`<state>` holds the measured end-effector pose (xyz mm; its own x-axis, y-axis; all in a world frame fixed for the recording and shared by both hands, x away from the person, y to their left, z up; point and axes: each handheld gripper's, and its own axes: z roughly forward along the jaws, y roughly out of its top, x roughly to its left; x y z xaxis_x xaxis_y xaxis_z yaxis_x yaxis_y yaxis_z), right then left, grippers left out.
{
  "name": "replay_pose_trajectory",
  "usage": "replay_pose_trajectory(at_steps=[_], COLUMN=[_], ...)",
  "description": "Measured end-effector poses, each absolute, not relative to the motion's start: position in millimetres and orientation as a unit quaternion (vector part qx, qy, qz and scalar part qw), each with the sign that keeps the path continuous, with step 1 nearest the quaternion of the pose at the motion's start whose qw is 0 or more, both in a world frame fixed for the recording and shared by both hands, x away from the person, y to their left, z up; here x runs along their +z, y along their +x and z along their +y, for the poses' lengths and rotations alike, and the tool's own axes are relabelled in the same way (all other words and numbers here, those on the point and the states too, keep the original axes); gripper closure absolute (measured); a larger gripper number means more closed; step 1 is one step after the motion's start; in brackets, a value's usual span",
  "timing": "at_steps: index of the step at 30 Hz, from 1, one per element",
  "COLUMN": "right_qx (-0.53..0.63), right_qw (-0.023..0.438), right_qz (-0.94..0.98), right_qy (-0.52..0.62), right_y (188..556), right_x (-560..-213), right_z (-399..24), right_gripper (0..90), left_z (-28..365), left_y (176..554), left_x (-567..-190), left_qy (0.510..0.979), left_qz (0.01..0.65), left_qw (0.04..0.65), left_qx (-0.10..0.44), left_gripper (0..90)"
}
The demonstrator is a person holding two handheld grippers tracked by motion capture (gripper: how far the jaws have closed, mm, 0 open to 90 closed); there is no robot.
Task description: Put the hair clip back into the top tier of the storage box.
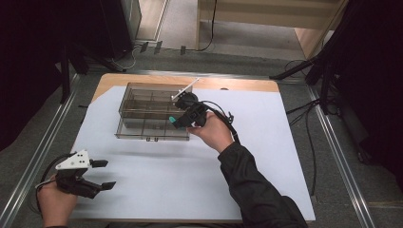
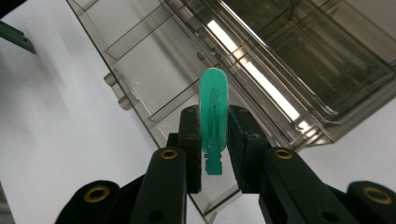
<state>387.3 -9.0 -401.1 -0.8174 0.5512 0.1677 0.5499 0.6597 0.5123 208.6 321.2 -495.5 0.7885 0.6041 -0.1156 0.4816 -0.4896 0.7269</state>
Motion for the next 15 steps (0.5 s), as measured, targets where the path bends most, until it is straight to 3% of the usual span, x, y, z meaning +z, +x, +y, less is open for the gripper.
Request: replay_pose_trajectory(at_steps=[15], right_qx=[0.244], right_qw=[0.008], right_qz=[0.922], right_qy=[0.301], right_y=[393], right_x=[-428], right_z=[5], right_gripper=[77.4], left_z=[321], left_y=[208], left_x=[-495], left_qy=[0.860], left_qz=[0.314], left_qw=[0.396], left_qx=[0.071], left_gripper=[17.8])
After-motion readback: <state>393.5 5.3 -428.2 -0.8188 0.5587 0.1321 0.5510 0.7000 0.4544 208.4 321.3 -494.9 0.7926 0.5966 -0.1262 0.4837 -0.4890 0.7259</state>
